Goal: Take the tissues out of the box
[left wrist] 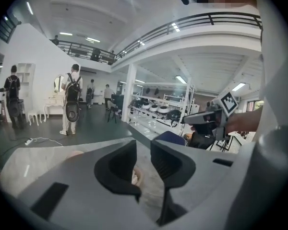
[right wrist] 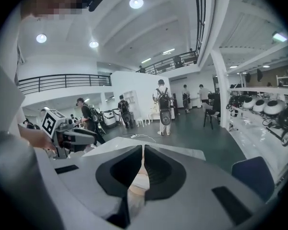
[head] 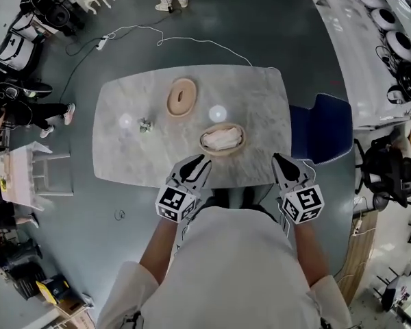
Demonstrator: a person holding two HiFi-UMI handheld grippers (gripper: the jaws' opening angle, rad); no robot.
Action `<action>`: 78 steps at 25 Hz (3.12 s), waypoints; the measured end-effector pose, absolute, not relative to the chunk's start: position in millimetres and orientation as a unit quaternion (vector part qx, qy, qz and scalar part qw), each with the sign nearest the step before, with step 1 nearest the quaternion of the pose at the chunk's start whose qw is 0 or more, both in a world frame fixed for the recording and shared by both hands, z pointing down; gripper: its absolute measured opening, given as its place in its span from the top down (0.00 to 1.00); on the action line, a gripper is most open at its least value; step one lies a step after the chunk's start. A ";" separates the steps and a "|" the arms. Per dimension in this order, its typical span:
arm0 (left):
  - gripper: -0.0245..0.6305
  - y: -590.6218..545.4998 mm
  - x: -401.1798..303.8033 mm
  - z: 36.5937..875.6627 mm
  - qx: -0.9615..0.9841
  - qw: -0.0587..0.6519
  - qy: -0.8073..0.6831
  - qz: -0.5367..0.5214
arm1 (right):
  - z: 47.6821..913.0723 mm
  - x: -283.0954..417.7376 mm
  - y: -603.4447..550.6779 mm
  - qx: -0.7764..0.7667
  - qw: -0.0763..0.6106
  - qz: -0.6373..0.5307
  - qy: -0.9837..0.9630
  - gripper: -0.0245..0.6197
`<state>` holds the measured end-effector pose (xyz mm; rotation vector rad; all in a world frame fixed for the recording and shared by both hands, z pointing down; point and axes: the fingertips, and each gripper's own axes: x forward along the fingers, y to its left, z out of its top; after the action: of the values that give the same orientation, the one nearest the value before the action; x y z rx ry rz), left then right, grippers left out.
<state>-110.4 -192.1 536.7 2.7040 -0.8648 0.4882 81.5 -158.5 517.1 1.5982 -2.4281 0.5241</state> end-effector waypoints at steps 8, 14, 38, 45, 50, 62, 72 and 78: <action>0.81 -213.7 -75.4 608.6 0.942 0.133 -0.199 0.234 | 554.2 77.1 -165.0 0.549 0.123 0.206 -0.800 0.90; 0.80 -225.4 -61.7 673.4 0.935 0.129 -0.139 0.299 | 578.1 68.1 -170.4 0.559 0.129 0.227 -0.787 0.90; 0.78 -255.5 -27.6 866.5 0.848 0.056 0.036 0.525 | 648.4 69.0 -171.3 0.581 0.126 0.306 -0.743 0.90; 0.79 -256.1 -24.9 884.3 0.825 0.017 0.058 0.562 | 650.7 78.7 -176.2 0.586 0.120 0.315 -0.737 0.90; 0.81 -256.0 -29.5 896.0 0.808 -0.021 0.064 0.585 | 654.7 76.4 -175.9 0.583 0.117 0.320 -0.738 0.90; 0.95 -261.8 -30.0 868.8 0.840 -0.036 0.008 0.541 | 655.1 86.0 -171.4 0.585 0.107 0.329 -0.734 0.90; 0.95 -266.1 -37.7 821.2 0.874 -0.022 -0.069 0.481 | 644.9 85.9 -173.2 0.576 0.100 0.325 -0.744 0.90; 0.95 -263.9 -34.5 790.0 0.884 -0.020 -0.111 0.453 | 636.9 96.8 -172.5 0.571 0.096 0.314 -0.752 0.90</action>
<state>-34.5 -263.9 790.0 2.8144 -0.3546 1.4417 96.8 -172.5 636.9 1.6936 -2.2285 0.9320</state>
